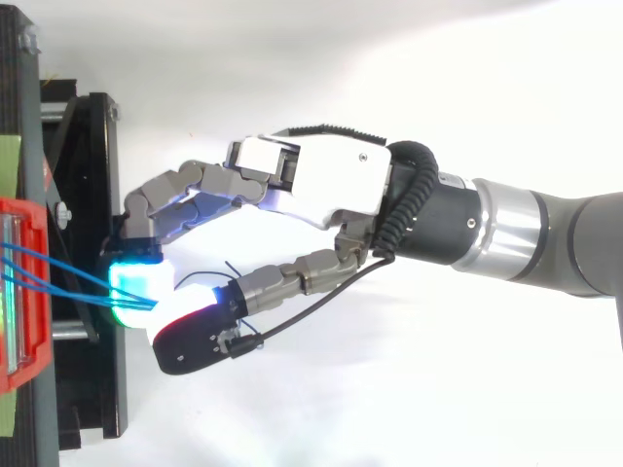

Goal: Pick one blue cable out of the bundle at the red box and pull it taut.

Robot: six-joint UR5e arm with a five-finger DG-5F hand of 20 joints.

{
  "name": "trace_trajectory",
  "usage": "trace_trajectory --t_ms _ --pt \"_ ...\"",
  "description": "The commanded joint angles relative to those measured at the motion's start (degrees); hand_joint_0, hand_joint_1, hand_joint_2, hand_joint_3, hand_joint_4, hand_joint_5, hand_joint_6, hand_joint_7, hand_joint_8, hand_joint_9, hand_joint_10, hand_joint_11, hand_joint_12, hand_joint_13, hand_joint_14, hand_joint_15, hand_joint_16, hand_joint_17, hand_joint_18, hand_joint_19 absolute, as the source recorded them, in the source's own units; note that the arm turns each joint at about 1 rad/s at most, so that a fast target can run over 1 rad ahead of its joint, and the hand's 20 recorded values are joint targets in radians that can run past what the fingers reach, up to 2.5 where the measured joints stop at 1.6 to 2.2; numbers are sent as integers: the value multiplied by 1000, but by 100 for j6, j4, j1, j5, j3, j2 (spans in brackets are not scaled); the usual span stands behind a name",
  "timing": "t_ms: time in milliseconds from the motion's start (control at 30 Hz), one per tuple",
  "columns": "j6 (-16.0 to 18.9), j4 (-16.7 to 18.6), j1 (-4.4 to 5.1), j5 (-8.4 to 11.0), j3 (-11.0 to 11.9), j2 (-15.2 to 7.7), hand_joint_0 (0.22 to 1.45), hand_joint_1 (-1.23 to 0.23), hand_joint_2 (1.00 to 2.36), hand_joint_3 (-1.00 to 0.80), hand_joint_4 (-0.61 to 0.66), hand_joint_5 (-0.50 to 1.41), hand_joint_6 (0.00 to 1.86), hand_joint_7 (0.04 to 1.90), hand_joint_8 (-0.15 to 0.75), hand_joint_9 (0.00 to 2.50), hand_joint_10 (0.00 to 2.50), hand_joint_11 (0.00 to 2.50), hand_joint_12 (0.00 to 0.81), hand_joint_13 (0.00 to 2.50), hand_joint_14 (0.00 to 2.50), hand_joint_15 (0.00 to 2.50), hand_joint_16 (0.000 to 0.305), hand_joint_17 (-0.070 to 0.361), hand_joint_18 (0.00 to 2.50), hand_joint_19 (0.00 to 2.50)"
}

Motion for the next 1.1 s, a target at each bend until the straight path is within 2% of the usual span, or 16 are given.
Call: trace_trajectory --t_ms 0,233,333,400,500,733,833,1067 --pt "104 -293 -2 -5 -4 99 703 -942 1029 -55 43 -200 914 1194 340 648 9 373 411 593 6 178 55 123 649 232" --pt "227 -820 -2 -75 -4 161 755 -986 1026 -126 105 -197 912 1134 331 620 11 360 407 572 5 164 55 123 635 207" --pt "297 -864 -2 -119 5 161 771 -1010 1022 -194 109 -204 912 1132 324 602 9 366 403 564 5 163 55 123 638 198" --pt "306 -864 -2 -119 -4 161 766 -1026 1011 -356 112 -210 912 1121 323 586 11 364 404 567 5 159 55 124 656 178" --pt "315 -838 7 -119 -4 161 755 -1032 1000 -500 121 -213 912 1107 323 581 9 374 405 568 5 162 55 124 665 178" --pt "315 -856 -2 -119 -4 161 658 -1016 1000 -500 144 -211 911 1091 329 594 11 376 408 571 6 170 55 124 659 210" --pt "315 -856 -2 -119 -4 161 567 -969 1000 -500 164 -203 902 1068 343 609 9 372 418 570 6 177 57 128 656 242" --pt "315 -847 -2 -119 -4 161 489 -859 1000 -500 184 -187 882 1014 374 653 8 377 444 590 6 191 61 138 672 269"
